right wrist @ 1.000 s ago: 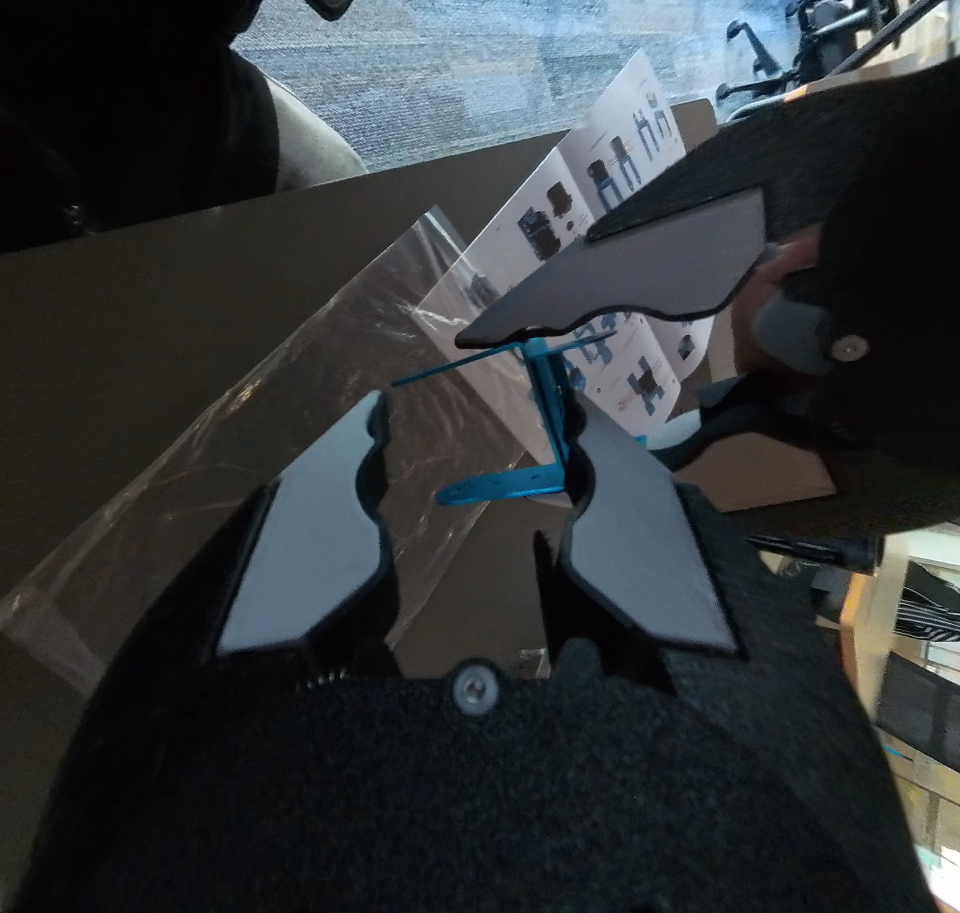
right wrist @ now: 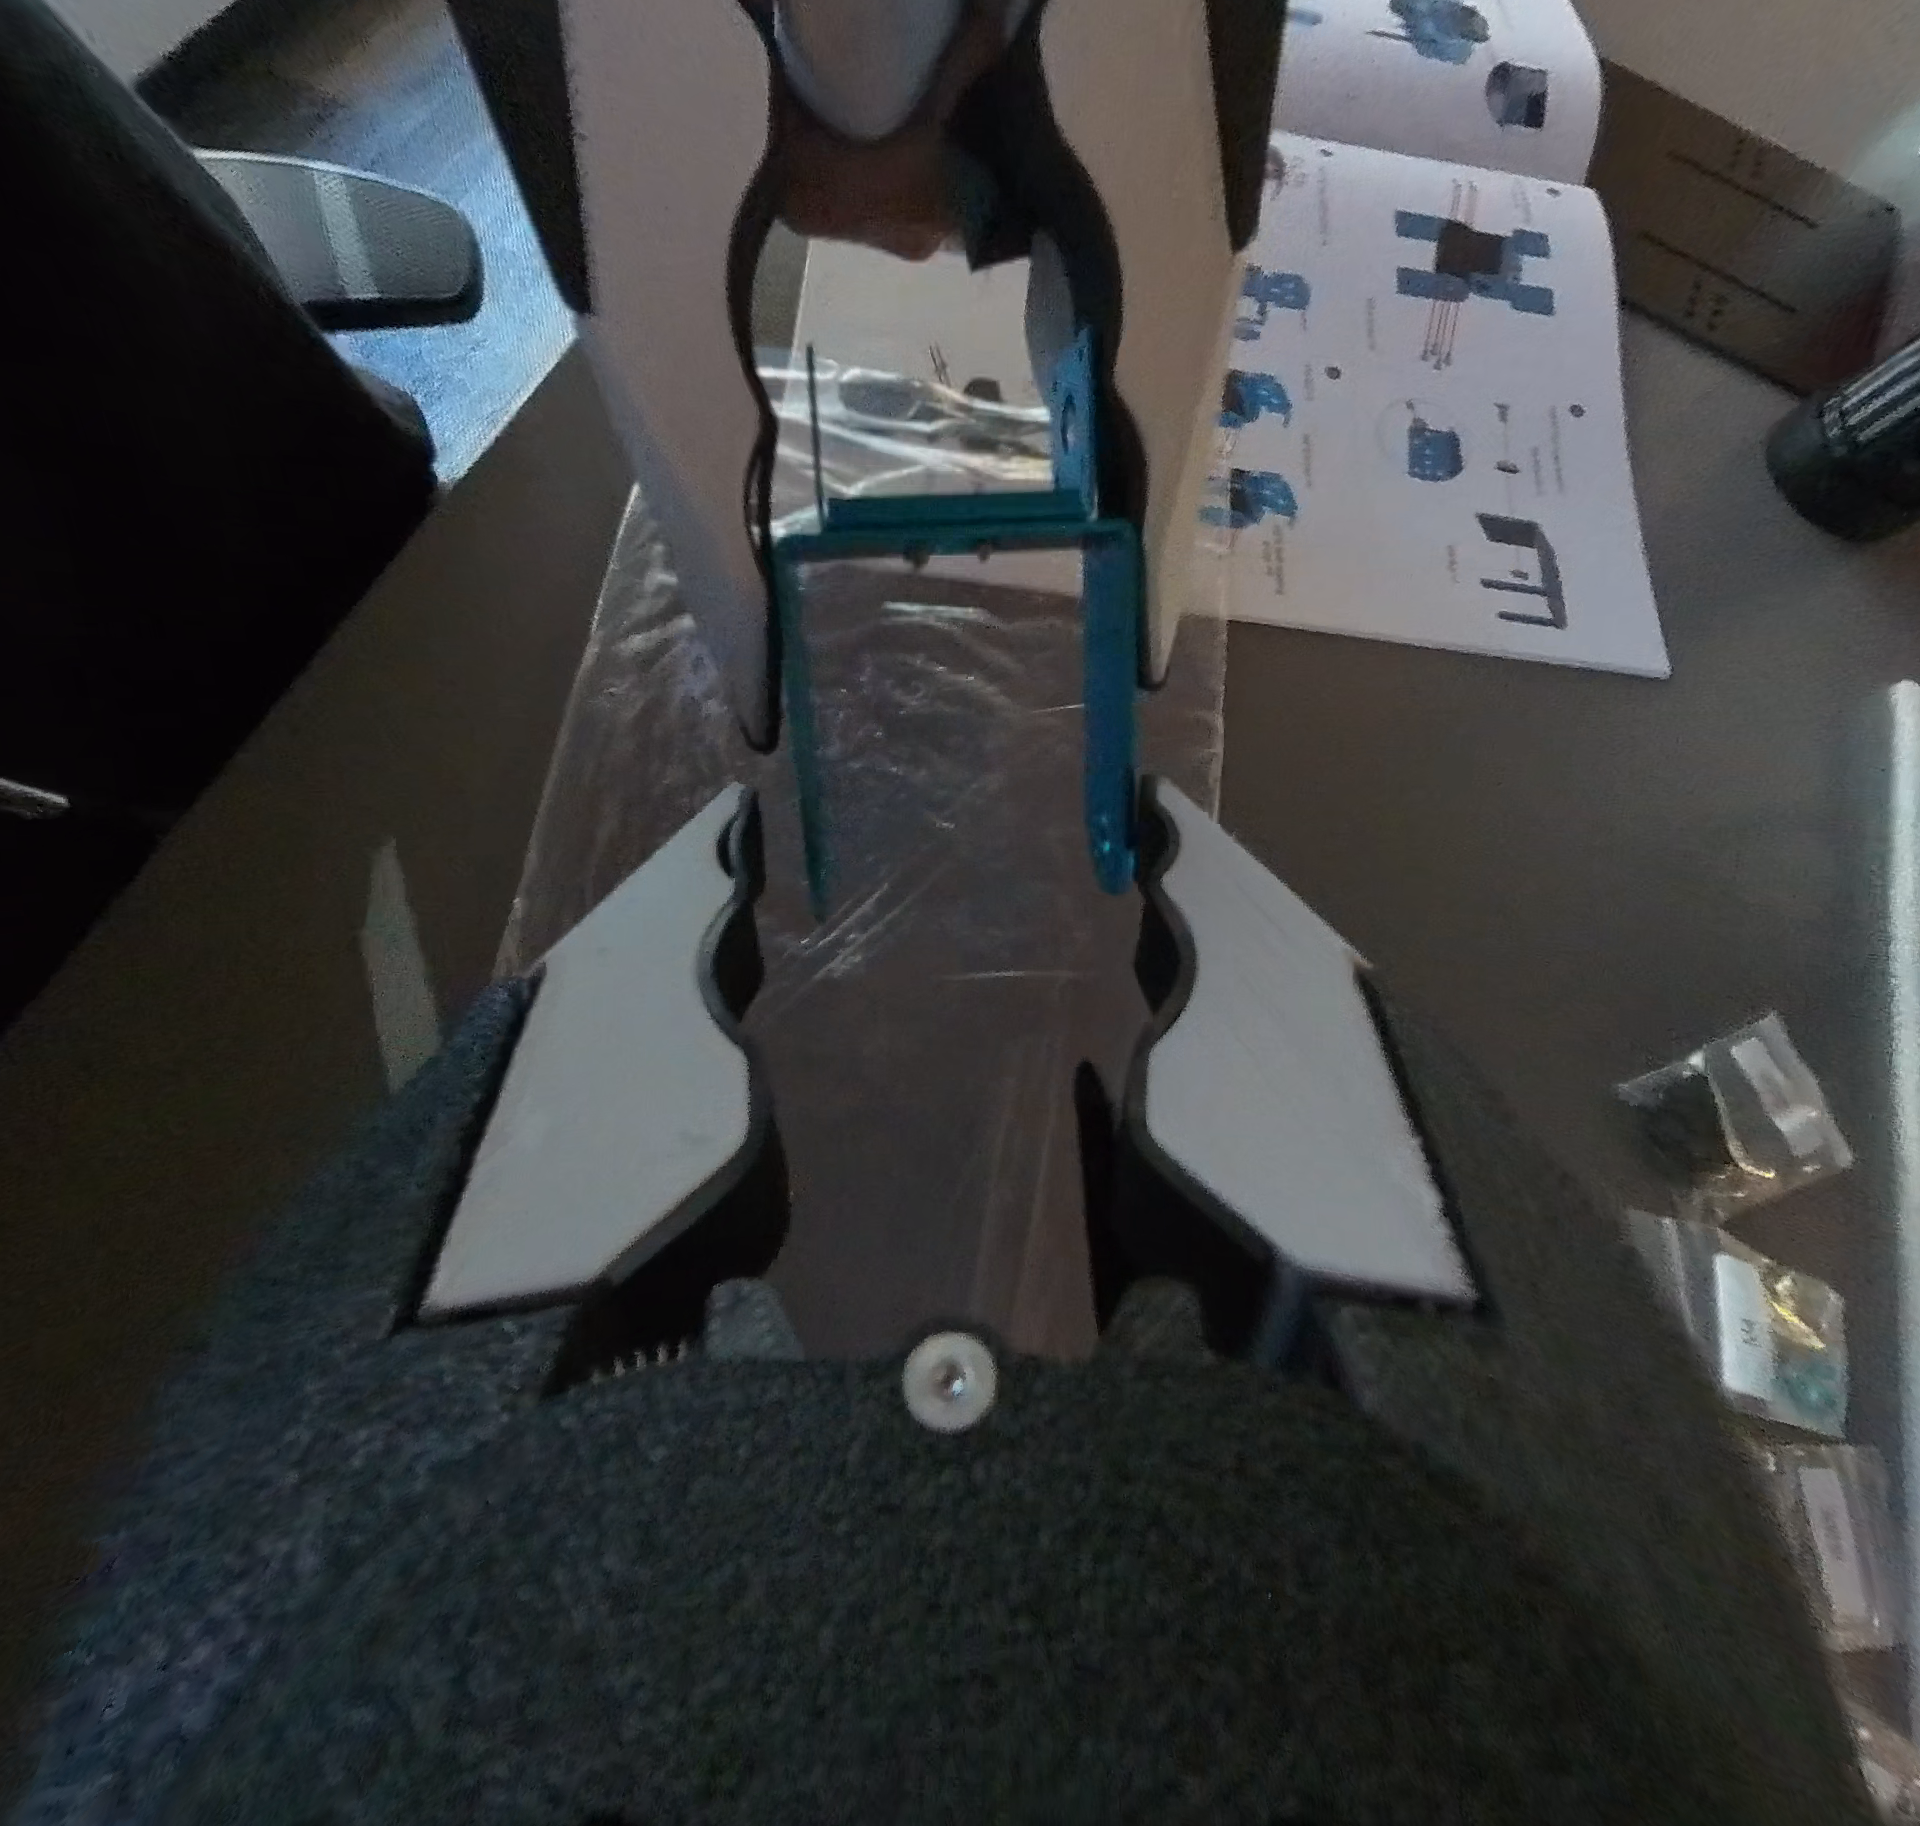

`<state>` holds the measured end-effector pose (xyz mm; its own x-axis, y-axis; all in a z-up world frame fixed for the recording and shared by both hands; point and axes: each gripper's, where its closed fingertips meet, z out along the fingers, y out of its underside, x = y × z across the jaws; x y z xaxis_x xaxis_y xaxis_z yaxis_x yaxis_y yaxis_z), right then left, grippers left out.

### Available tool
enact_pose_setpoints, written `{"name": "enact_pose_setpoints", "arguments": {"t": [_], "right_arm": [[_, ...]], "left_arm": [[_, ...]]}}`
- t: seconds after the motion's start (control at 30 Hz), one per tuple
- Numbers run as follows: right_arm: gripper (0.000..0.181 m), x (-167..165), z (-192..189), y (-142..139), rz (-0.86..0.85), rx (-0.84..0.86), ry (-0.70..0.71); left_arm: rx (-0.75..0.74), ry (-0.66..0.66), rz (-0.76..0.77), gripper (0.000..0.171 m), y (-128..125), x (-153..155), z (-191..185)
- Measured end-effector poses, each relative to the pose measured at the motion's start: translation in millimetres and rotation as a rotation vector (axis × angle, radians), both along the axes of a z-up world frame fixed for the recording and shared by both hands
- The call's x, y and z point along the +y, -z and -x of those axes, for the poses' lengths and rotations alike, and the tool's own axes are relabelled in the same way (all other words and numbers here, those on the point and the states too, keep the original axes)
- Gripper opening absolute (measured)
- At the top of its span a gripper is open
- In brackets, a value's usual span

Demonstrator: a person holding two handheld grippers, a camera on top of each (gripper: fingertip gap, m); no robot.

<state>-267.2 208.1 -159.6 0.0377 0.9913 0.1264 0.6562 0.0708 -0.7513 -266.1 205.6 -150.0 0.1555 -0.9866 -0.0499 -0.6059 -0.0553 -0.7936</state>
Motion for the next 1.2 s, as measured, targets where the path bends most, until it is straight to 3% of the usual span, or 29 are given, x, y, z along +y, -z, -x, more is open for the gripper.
{"name": "enact_pose_setpoints", "arguments": {"t": [0.07,0.23,0.6,0.93,1.0,1.13,1.2], "right_arm": [[0.064,-0.1,-0.3,3.5,-0.02,-0.027,-0.015],[0.063,-3.9,-4.1,19.4,0.021,-0.09,-0.03],[0.065,4.0,-11.4,41.5,0.022,-0.221,-0.026],[0.064,4.1,-11.4,52.2,0.026,-0.248,-0.027],[0.073,2.5,-13.7,48.8,0.059,-0.23,-0.04],[0.073,-2.1,-25.3,39.1,0.2,-0.222,-0.083],[0.084,-2.4,-29.3,45.1,0.192,-0.26,-0.093]], "left_arm": [[-0.011,0.003,-0.001,0.066,2.7,-3.7,-3.7],[0.028,0.002,0.043,0.066,20.3,-8.3,-3.4],[0.16,0.017,-0.029,0.063,56.6,1.4,13.9],[0.092,-0.047,0.013,0.063,47.4,-0.8,26.4],[0.067,-0.07,0.039,0.063,44.8,-6.2,32.7],[0.015,-0.077,0.08,0.063,44.1,-22.3,35.7],[0.016,-0.062,0.091,0.063,45.9,-28.5,32.6]]}}
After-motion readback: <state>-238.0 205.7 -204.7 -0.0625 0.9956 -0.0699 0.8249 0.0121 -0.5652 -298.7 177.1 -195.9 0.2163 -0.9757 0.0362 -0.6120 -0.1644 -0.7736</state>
